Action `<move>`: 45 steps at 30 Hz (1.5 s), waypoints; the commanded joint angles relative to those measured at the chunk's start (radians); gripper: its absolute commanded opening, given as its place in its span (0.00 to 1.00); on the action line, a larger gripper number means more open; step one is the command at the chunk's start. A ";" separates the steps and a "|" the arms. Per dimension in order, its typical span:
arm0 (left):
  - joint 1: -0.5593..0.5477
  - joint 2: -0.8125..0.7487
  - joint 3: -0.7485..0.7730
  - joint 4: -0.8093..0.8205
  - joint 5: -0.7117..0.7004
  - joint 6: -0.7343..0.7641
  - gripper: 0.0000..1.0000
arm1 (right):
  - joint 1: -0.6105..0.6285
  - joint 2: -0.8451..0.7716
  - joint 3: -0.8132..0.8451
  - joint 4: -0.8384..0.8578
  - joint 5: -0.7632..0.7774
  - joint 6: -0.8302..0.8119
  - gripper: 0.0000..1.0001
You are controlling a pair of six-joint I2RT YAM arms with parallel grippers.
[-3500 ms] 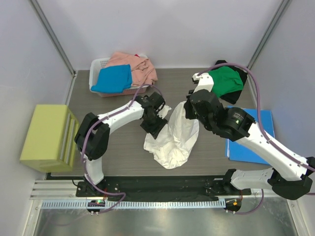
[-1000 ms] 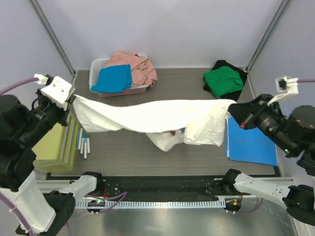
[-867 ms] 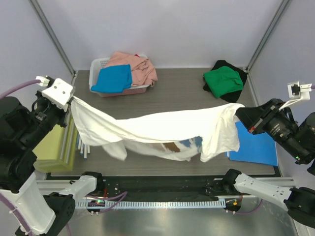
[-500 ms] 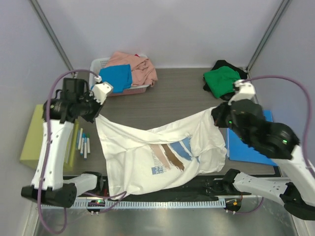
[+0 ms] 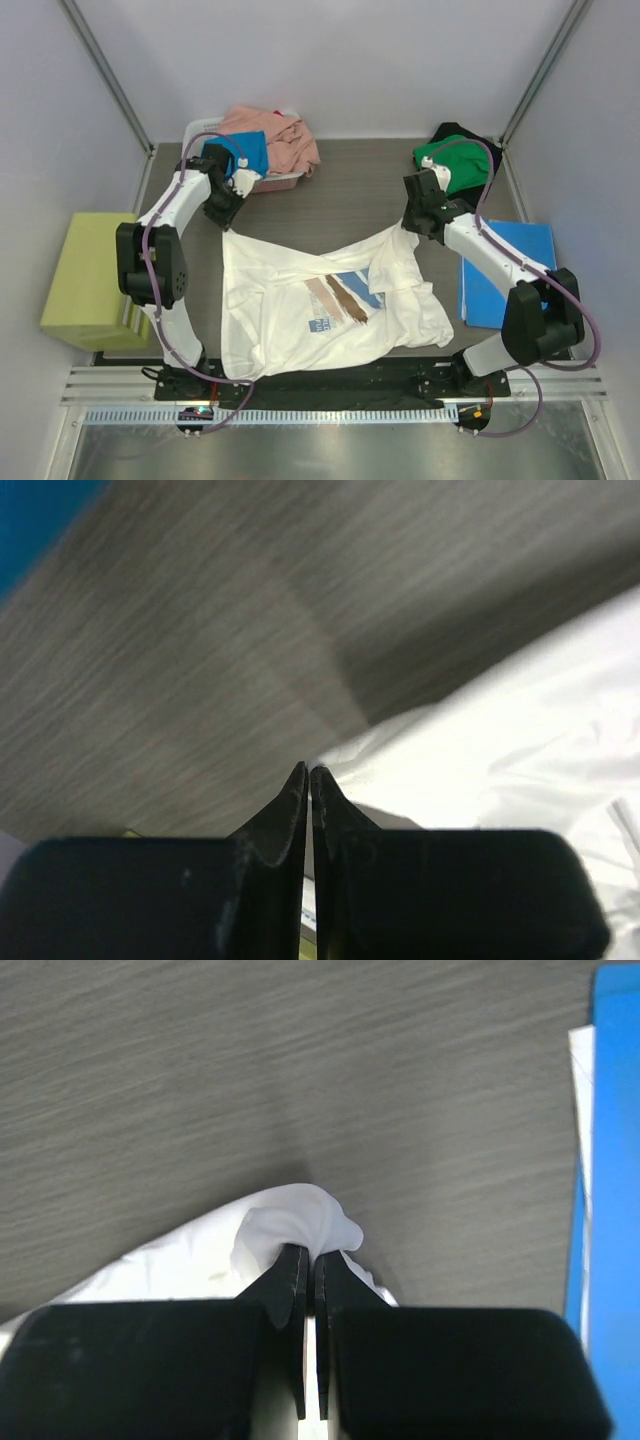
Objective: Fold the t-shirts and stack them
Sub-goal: Flatten the tshirt out
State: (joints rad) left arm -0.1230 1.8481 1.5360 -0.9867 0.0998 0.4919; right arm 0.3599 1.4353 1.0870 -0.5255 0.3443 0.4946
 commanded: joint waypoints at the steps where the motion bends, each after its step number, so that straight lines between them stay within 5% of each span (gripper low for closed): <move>1: 0.000 0.020 0.084 0.120 -0.080 -0.041 0.06 | -0.007 0.086 0.085 0.183 -0.028 -0.031 0.01; 4: -0.001 0.013 0.082 0.164 -0.118 -0.075 0.30 | -0.012 0.176 0.138 0.194 -0.063 -0.047 0.03; 5: 0.000 0.008 0.082 0.160 -0.121 -0.084 0.47 | -0.010 0.198 0.175 0.177 -0.073 -0.047 0.07; 9: -0.006 -0.097 0.050 0.089 -0.054 -0.130 0.77 | -0.012 0.235 0.221 0.150 -0.122 -0.039 0.49; 11: -0.018 -0.151 -0.014 0.047 -0.008 -0.124 0.80 | -0.012 0.211 0.212 0.150 -0.125 -0.033 0.56; 16: -0.021 -0.242 -0.160 -0.001 0.041 -0.116 0.77 | -0.012 0.137 0.180 0.130 -0.108 -0.027 0.68; 20: -0.021 -0.224 -0.240 0.013 0.075 -0.121 0.67 | -0.012 0.073 0.122 0.122 -0.140 0.002 0.52; 34: -0.027 0.123 -0.128 -0.016 0.067 -0.134 0.41 | -0.012 0.089 0.060 0.128 -0.188 0.024 0.52; 45: -0.029 -0.064 -0.235 -0.020 0.057 -0.156 0.40 | -0.012 0.125 0.030 0.145 -0.226 0.036 0.51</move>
State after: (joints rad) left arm -0.1486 1.9141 1.3308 -0.9943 0.1493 0.3504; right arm 0.3511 1.5894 1.1271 -0.4160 0.1265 0.5198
